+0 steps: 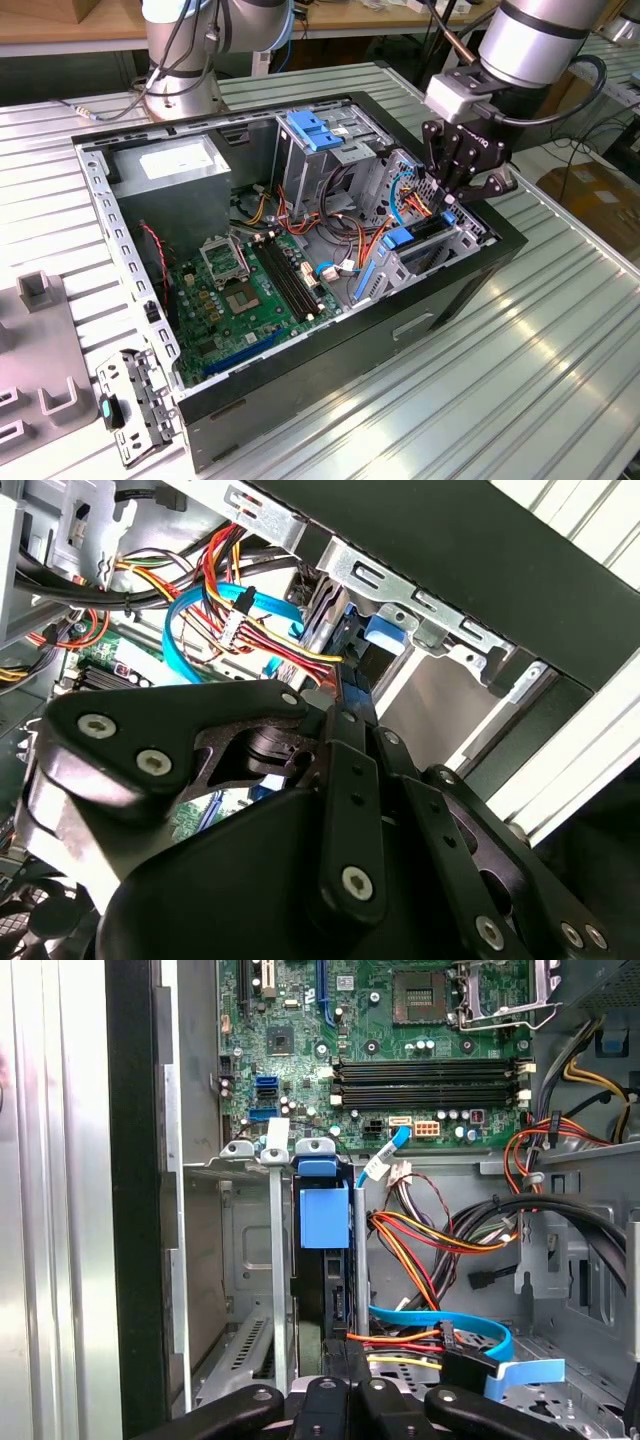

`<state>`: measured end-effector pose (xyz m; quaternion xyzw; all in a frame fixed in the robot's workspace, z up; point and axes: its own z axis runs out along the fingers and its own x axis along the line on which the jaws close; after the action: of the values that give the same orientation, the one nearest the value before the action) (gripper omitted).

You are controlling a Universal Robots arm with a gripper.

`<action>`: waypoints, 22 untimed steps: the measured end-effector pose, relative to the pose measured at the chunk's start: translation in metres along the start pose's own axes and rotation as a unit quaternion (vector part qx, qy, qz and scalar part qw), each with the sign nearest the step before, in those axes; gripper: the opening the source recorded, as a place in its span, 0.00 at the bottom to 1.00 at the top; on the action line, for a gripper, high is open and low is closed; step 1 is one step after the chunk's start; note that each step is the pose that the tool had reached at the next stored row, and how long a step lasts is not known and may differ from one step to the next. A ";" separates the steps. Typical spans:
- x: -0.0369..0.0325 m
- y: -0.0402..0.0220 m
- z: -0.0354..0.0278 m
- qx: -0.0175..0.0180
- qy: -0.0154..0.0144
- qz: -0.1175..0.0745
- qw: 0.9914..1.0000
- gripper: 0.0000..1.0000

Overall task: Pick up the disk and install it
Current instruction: 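Insert the second disk wire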

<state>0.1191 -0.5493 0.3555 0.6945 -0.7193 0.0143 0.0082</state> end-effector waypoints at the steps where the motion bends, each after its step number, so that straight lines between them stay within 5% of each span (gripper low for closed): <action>1: 0.0000 0.0015 -0.0001 0.000 0.000 0.000 1.000 0.11; 6: 0.0005 0.0131 -0.0001 0.000 0.000 0.000 1.000 0.11; 11: 0.0007 0.0176 -0.0023 0.000 -0.001 0.000 1.000 0.11; 14: 0.0012 0.0175 -0.0187 0.000 -0.002 0.000 1.000 0.11; 16: 0.0018 0.0173 -0.0373 0.000 -0.004 0.000 1.000 0.11; 22: 0.0020 0.0172 -0.0537 -0.001 -0.007 0.000 1.000 0.11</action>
<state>0.1015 -0.5490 0.4091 0.6945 -0.7194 0.0087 0.0038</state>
